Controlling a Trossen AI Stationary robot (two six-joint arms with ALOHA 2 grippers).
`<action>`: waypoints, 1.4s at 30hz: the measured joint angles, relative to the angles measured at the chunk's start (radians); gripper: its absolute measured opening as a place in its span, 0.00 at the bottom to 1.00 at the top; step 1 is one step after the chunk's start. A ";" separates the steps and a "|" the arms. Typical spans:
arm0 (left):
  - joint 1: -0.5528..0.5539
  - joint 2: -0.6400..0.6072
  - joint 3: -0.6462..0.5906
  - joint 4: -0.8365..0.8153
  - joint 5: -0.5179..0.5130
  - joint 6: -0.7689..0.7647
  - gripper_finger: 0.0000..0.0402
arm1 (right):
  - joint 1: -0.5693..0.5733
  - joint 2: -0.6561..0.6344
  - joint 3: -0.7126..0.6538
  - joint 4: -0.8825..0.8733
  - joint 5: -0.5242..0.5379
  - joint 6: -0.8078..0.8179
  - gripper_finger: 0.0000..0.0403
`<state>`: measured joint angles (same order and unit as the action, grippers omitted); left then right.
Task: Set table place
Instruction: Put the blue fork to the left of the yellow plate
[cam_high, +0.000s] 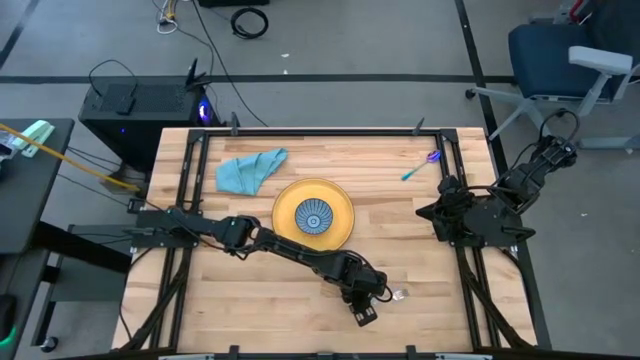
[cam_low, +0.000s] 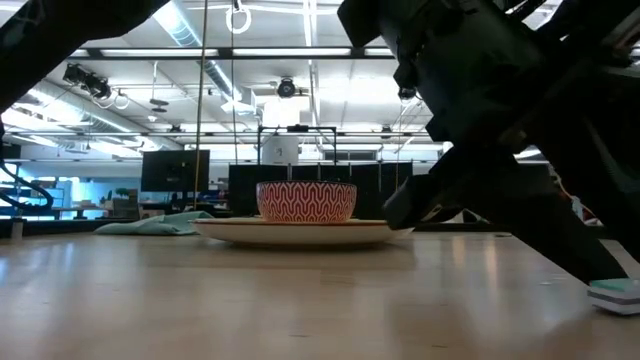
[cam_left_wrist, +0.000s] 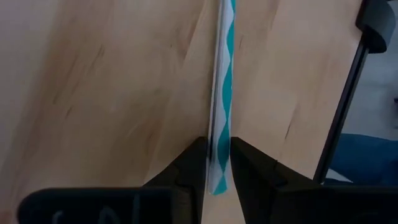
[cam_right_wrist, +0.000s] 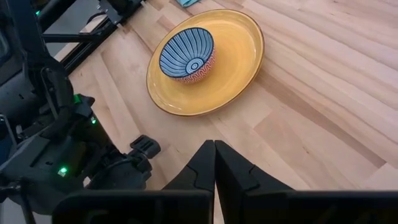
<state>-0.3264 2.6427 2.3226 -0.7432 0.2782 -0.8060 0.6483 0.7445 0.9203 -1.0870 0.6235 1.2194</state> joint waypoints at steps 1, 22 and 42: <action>0.000 0.001 0.000 -0.003 -0.004 -0.004 0.20 | 0.000 0.002 0.000 0.000 0.000 0.000 0.03; 0.033 0.000 0.000 -0.246 -0.008 -0.072 0.15 | 0.000 0.003 0.000 -0.001 -0.028 -0.009 0.03; -0.011 -0.036 -0.006 -0.393 0.040 -0.221 0.14 | 0.003 0.003 0.000 -0.024 -0.061 -0.054 0.03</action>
<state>-0.3376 2.6069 2.3165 -1.1361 0.3178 -1.0274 0.6514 0.7472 0.9207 -1.1113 0.5620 1.1650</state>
